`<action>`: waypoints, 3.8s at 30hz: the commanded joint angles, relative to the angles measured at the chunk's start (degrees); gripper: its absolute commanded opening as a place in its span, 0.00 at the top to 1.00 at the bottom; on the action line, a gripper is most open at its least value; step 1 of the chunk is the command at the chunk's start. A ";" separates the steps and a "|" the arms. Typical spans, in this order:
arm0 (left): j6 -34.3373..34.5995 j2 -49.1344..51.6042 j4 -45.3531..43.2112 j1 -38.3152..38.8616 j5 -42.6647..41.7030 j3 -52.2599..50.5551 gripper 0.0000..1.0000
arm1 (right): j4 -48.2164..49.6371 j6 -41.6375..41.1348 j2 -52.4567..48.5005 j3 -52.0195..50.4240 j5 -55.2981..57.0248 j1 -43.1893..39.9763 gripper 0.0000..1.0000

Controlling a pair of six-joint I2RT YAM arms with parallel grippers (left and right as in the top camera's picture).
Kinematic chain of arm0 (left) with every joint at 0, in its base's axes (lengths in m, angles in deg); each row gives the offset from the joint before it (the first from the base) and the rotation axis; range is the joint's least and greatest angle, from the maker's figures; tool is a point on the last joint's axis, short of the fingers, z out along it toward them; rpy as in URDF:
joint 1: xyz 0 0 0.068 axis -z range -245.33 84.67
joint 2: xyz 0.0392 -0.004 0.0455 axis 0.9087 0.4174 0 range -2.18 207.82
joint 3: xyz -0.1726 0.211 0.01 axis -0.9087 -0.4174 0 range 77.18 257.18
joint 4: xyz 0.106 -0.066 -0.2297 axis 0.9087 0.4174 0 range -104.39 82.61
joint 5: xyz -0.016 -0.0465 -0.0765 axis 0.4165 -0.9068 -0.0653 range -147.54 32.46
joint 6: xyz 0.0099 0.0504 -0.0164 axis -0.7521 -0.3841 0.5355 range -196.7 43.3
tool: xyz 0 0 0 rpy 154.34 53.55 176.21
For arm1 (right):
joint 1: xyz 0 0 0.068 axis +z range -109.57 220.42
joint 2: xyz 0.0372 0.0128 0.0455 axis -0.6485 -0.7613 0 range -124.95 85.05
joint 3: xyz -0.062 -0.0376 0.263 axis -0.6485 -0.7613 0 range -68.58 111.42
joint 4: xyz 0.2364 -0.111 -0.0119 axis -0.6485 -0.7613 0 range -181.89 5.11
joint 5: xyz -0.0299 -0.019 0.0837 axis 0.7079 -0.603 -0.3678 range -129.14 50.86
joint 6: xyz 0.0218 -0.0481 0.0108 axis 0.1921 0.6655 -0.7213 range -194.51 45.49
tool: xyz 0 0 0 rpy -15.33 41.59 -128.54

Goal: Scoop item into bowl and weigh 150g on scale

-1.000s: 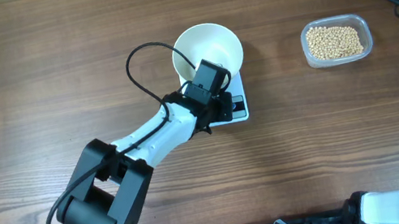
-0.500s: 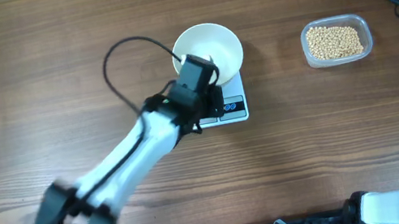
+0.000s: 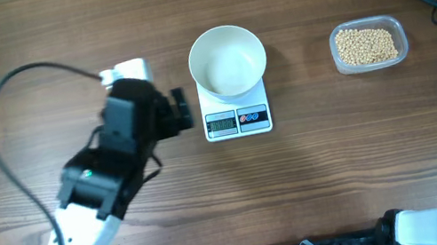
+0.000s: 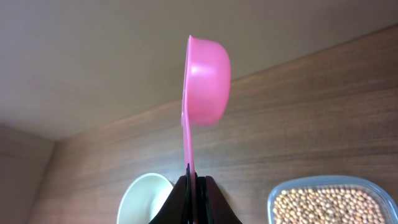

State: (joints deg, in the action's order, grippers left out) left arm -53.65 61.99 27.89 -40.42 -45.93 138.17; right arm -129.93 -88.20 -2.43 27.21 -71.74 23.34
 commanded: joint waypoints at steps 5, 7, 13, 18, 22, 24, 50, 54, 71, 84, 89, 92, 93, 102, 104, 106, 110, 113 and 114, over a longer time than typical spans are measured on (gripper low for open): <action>-0.26 -0.39 5.18 -8.72 4.72 0.02 0.00 | -1.77 13.38 0.70 0.85 -0.70 -0.15 0.96; -0.26 -0.28 5.16 -8.96 4.74 0.02 0.00 | -1.68 15.32 0.70 0.85 0.44 -0.15 0.96; -0.26 -0.28 5.16 -8.96 4.72 0.02 0.00 | -0.85 15.15 0.70 0.85 3.23 -0.15 0.96; -0.26 -0.28 5.18 -8.96 4.72 0.02 0.00 | 1.46 14.99 0.70 0.85 3.23 -0.15 0.96; -0.26 -0.28 5.18 -8.96 4.72 0.02 0.00 | 4.13 14.99 0.70 0.85 7.21 -0.61 0.96; -0.26 -0.28 5.16 -8.96 4.72 0.02 0.00 | 4.50 14.93 0.70 0.85 8.59 -1.14 0.96; -0.28 -0.28 5.16 -8.96 4.72 0.02 0.00 | 7.37 -7.89 0.68 0.85 1.66 -6.56 0.96; -0.26 -0.28 5.16 -8.96 4.72 0.02 0.00 | 9.33 -9.16 0.68 0.85 1.66 -6.56 0.96; -0.26 -0.28 5.16 -8.96 4.72 0.02 0.00 | 14.05 -8.76 0.68 0.85 1.60 -6.51 0.96; -0.28 -0.28 5.16 -8.96 4.72 0.02 0.00 | 15.65 -9.25 0.68 0.85 1.44 -6.51 0.96; -0.26 -0.28 5.18 -8.96 4.72 0.02 0.00 | 13.60 -18.29 0.68 0.85 1.42 -6.51 0.96; -0.26 -0.28 5.16 -8.96 4.72 0.02 0.00 | 11.43 -21.90 0.68 0.85 1.38 -6.47 0.96; -0.26 -0.28 5.16 -8.96 4.72 0.02 0.00 | 10.29 -21.05 0.68 0.85 1.38 -6.27 0.96; -0.26 -0.28 5.16 -8.96 4.72 0.02 0.00 | 0.61 -8.55 0.70 0.85 1.44 -2.84 0.96; -0.28 -0.28 5.16 -8.96 4.72 0.02 0.00 | -1.75 -4.31 0.70 0.85 1.44 -1.86 0.96; -0.26 -0.28 5.16 -8.96 4.72 0.02 0.00 | -4.07 -0.66 0.70 0.85 1.46 -0.85 0.96; -0.26 -0.28 5.16 -8.96 4.72 0.02 0.00 | -7.89 7.52 0.70 0.85 4.94 0.90 0.96; -0.26 -0.28 5.16 -8.96 4.72 0.02 0.00 | -10.10 13.57 0.70 0.85 10.47 2.62 0.96; -0.26 -0.28 5.16 -8.96 4.72 0.02 0.00 | -10.82 15.91 0.70 0.85 12.48 3.37 0.96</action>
State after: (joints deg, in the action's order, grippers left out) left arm -53.65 61.61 33.05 -49.01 -42.34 138.15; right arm -139.54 -83.16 -2.43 27.21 -66.03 24.87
